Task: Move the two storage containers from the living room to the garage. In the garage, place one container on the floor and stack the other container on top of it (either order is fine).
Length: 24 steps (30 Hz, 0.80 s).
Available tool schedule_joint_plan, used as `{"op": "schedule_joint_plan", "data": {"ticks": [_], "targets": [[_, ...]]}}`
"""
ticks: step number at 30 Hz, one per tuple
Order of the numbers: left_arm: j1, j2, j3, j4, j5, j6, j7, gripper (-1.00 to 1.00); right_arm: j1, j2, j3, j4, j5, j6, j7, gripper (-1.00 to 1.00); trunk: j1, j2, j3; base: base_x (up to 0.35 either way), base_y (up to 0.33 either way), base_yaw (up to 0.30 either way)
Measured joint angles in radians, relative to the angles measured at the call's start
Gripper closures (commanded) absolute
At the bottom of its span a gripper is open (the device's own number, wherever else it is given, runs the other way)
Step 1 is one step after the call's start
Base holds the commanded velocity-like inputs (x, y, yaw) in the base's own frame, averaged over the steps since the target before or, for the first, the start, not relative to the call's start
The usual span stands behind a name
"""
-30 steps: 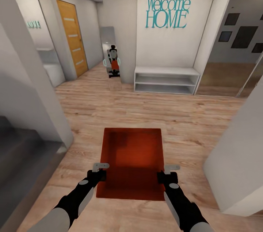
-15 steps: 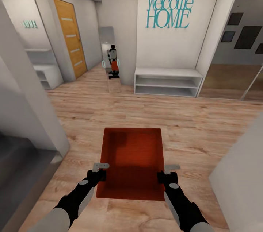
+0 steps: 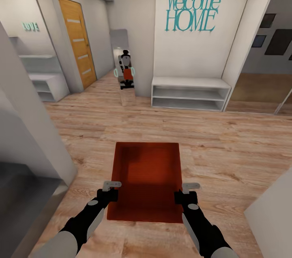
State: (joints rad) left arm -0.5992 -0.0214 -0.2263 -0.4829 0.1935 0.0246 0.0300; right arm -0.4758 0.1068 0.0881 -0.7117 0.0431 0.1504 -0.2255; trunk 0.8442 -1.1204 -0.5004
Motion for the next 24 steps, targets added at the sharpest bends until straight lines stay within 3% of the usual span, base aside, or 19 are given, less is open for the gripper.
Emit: {"op": "schedule_joint_plan", "data": {"ticks": [13, 24], "targets": [[0.0, 0.0, 0.0, 0.0, -0.001, -0.001, 0.0, 1.0, 0.0, 0.001, -0.001, 0.0, 0.001, 0.0, 0.0, 1.0, 0.0, 0.0, 0.0, 0.343, 0.146, 0.0], [0.0, 0.0, 0.0, 0.0, -0.001, -0.001, 0.0, 1.0, 0.0, 0.0, 0.0, 0.0, 0.0, 0.0, 0.0, 1.0, 0.0, 0.0, 0.0, 0.343, 0.013, 0.0]]}}
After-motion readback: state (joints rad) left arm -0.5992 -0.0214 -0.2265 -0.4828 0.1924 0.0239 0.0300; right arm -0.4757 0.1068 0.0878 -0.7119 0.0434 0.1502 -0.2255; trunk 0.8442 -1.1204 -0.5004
